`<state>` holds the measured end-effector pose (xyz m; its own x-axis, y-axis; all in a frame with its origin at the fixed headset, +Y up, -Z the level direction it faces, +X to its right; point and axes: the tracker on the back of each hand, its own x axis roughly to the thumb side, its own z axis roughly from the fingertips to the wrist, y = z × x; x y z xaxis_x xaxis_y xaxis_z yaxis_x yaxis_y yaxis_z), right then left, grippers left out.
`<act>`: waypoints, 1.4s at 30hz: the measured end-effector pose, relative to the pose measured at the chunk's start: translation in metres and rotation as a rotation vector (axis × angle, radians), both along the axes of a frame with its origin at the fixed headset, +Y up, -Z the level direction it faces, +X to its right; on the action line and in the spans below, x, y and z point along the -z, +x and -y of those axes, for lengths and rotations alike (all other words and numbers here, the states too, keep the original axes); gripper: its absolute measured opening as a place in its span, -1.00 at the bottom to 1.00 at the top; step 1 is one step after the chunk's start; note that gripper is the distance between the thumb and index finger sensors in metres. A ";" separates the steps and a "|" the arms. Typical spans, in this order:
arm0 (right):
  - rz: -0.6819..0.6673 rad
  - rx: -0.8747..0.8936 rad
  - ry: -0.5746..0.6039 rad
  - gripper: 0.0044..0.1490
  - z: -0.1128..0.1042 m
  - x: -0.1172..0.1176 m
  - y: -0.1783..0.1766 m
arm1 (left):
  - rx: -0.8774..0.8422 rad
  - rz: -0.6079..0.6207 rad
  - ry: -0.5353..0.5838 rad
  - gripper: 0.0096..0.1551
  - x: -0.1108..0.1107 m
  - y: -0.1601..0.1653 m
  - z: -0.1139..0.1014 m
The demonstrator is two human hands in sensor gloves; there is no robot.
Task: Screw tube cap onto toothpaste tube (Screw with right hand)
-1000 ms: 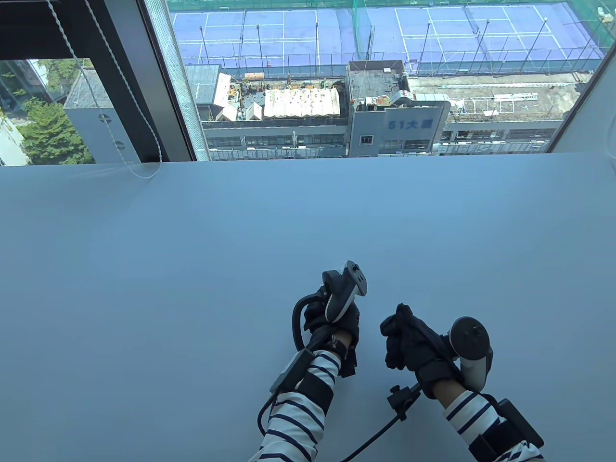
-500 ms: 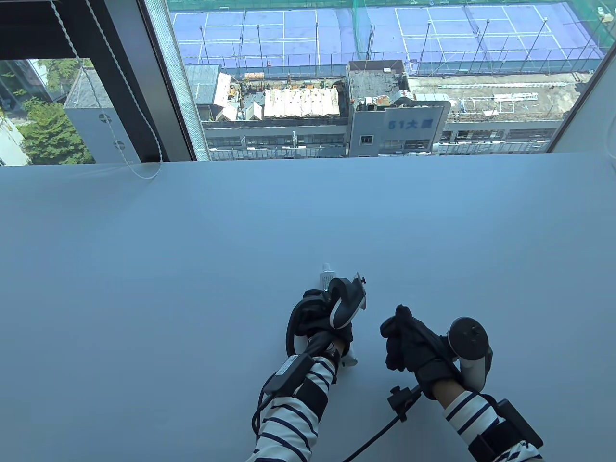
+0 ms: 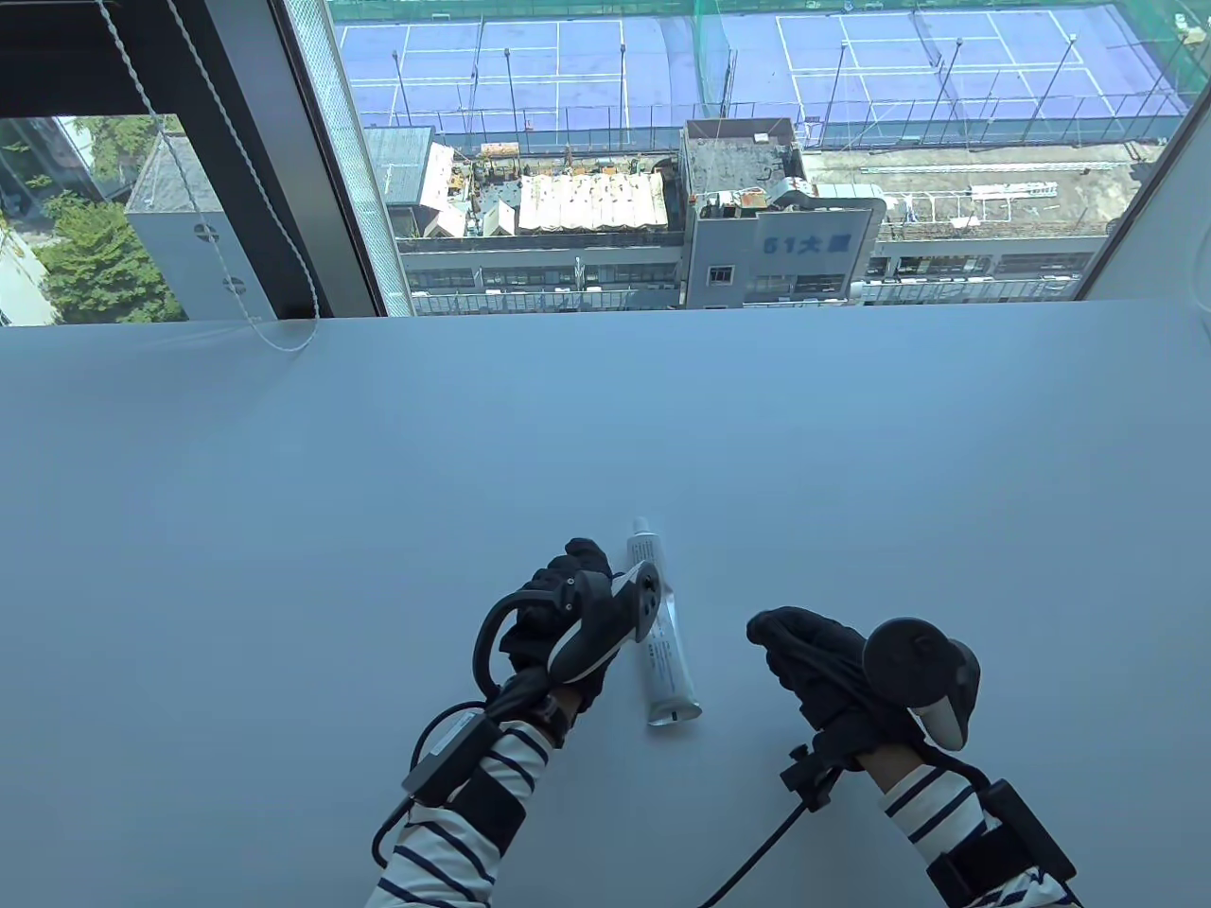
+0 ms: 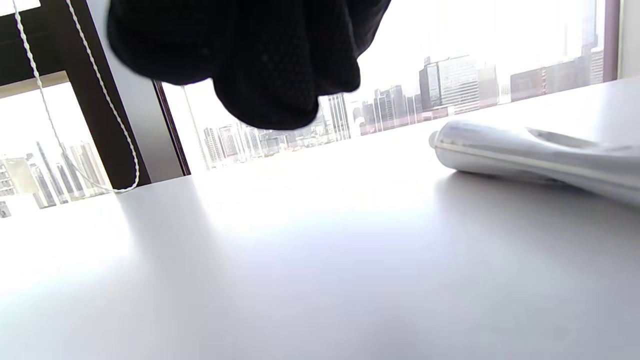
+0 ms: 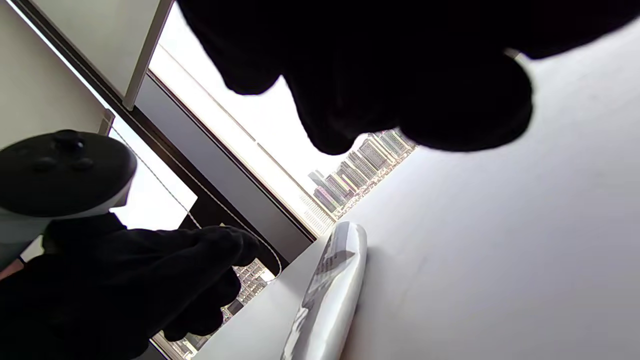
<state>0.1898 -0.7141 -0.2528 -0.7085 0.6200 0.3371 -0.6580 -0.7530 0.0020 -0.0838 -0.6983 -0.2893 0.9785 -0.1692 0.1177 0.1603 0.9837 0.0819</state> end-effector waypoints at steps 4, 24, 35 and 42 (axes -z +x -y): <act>-0.051 -0.287 0.127 -0.50 -0.008 0.001 0.001 | 0.003 0.108 0.149 -0.29 -0.023 -0.040 -0.012; -0.316 -0.606 -0.200 -0.03 0.041 0.005 0.015 | 0.055 0.060 -0.020 0.17 -0.036 -0.106 0.029; -0.317 -0.628 -0.189 -0.01 0.041 0.005 0.013 | 0.083 0.108 -0.106 0.51 -0.036 -0.104 0.041; -0.316 -0.636 -0.189 -0.01 0.042 0.005 0.012 | 0.062 0.104 -0.064 0.32 -0.035 -0.106 0.036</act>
<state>0.2016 -0.7563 -0.2583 -0.8374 0.1894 0.5127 -0.0405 -0.9570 0.2874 -0.1902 -0.7345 -0.2542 0.9483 -0.2178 0.2308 0.2147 0.9759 0.0386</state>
